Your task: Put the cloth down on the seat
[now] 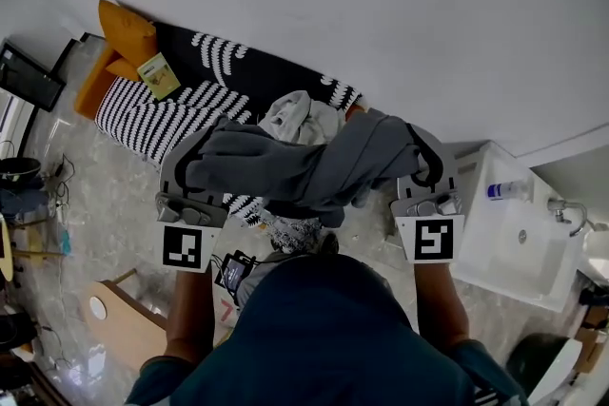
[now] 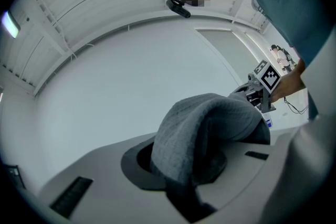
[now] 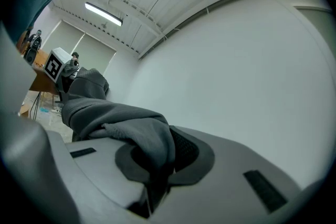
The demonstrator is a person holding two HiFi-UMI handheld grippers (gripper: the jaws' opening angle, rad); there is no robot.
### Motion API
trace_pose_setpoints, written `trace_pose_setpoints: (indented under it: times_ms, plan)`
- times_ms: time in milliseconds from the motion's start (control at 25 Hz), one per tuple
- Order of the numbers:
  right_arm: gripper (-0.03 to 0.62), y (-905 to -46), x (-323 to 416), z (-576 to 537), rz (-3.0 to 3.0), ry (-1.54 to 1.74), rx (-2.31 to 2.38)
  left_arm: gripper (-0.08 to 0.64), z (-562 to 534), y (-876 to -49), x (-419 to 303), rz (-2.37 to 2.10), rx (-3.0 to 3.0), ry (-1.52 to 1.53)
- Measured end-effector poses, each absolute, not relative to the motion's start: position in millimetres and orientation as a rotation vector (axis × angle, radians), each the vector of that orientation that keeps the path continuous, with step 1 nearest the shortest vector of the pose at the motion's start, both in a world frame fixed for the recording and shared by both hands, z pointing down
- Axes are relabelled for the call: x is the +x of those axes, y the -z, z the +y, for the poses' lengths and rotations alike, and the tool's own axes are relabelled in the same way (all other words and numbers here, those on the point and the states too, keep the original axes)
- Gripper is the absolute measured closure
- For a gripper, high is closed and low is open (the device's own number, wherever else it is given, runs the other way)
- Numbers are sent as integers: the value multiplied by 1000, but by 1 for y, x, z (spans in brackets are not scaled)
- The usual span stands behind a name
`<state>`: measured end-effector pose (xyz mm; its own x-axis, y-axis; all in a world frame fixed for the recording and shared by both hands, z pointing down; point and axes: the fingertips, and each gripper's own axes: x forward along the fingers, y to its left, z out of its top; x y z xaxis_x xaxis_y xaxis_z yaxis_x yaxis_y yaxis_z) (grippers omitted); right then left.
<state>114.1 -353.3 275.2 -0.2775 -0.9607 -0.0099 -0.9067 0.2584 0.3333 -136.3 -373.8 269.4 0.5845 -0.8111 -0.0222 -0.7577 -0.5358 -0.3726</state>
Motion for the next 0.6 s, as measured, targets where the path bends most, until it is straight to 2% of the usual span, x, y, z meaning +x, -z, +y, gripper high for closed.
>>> trace_pose_setpoints:
  times_ms: [600]
  plan:
    - [561,-276,68,-387,-2187,413,1830,502,-431,-281,-182,1160,-2558,166]
